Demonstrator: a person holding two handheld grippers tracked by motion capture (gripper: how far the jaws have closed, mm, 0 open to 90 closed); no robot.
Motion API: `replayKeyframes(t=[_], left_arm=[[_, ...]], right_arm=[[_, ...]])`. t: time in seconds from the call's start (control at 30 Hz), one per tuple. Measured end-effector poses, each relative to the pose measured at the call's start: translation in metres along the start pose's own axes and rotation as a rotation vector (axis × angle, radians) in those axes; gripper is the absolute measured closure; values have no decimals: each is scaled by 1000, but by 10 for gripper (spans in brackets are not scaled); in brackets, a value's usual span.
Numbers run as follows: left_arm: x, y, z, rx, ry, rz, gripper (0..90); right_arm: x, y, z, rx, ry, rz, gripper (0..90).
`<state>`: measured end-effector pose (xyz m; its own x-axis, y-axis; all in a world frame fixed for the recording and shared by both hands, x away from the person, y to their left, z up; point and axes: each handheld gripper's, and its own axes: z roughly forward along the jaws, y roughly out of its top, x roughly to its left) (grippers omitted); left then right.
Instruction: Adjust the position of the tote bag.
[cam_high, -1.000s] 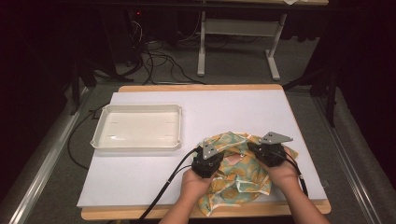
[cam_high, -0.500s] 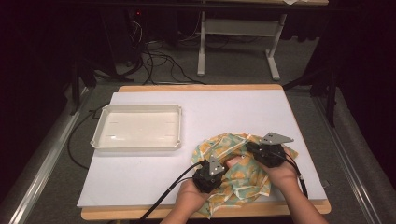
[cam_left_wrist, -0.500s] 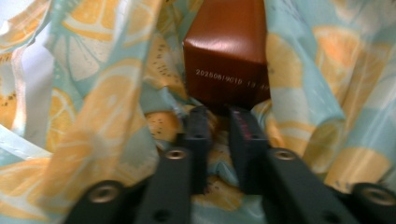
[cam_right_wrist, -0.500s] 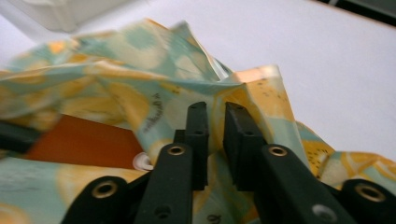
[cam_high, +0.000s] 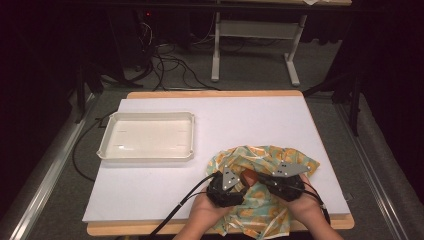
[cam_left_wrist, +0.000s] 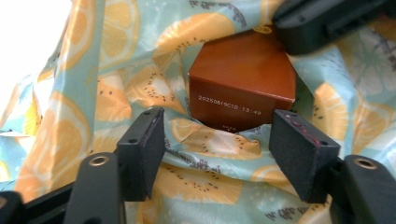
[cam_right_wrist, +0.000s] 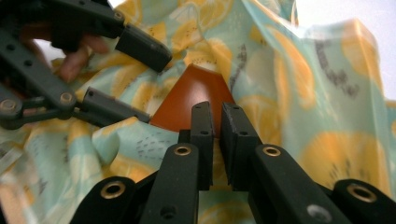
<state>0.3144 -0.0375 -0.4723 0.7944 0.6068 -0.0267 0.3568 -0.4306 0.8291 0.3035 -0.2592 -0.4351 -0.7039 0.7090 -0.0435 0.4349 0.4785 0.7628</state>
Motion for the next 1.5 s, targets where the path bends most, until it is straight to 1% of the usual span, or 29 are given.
replayKeyframes(t=[0.03,0.07,0.1,0.17,0.2,0.23,0.27,0.3,0.33,0.43,0.5,0.6,0.63,0.67,0.73,0.8,0.83,0.9,0.93,1.0,1.03,1.07,1.17,1.2,1.23,1.33,1.5], left_arm=[[-1,0,0,-6,-2,3,345],[-1,0,-1,-12,-2,8,335],[-2,0,-2,-23,-7,9,329],[-4,1,-4,-43,-14,16,326],[-5,2,-5,-53,-22,20,326],[-6,2,-5,-62,-19,28,327],[-6,4,-4,-60,-13,38,329],[-6,6,-3,-67,-19,36,326],[-7,8,-1,-76,-13,38,322],[-8,16,0,-99,-4,56,311],[-7,21,2,-121,-8,46,302],[-7,26,3,-146,-6,58,302],[-8,28,4,-156,-12,51,306],[-8,30,6,-151,-24,51,308],[-10,31,11,-137,-20,65,320],[-9,28,18,-104,-27,61,328],[-9,27,19,-105,-21,68,324],[-8,25,19,-114,-24,66,326],[-8,25,19,-110,-18,77,326],[-7,24,18,-110,-5,85,322],[-6,22,17,-109,4,84,318],[-5,21,18,-97,5,82,312],[0,14,23,-62,-4,65,293],[0,13,24,-58,-5,69,302],[-1,13,25,-60,-5,74,317],[1,15,28,-62,-16,63,321],[1,18,35,-63,-33,72,332]], right_arm=[[0,-3,-2,-8,2,6,849],[0,-5,-5,-6,2,8,849],[1,-6,-6,3,3,5,844],[1,-11,-8,32,-17,-12,844],[-1,-15,-8,35,-23,-2,847],[-4,-18,-8,36,-24,12,849],[-6,-20,-8,41,-20,25,851],[-8,-21,-7,34,-20,29,851],[-8,-21,-6,32,-19,38,851],[-9,-20,-5,31,-17,37,851],[-9,-21,-5,35,-18,39,851],[-10,-21,-5,35,-14,40,852],[-10,-21,-5,34,-15,40,852],[-10,-21,-5,32,-15,40,853],[-10,-22,-4,30,-14,42,856],[-10,-22,-4,30,-13,42,856],[-10,-22,-4,31,-15,40,856],[-11,-22,-5,32,-18,42,856],[-11,-22,-5,33,-18,46,856],[-11,-22,-5,30,-20,49,852],[-12,-23,-5,26,-22,54,848],[-12,-23,-6,25,-22,54,845],[-14,-23,-6,20,-31,60,842],[-15,-24,-6,21,-32,63,841],[-15,-24,-6,21,-32,62,842],[-16,-25,-6,23,-29,71,842],[-16,-25,-4,25,-21,79,833]])
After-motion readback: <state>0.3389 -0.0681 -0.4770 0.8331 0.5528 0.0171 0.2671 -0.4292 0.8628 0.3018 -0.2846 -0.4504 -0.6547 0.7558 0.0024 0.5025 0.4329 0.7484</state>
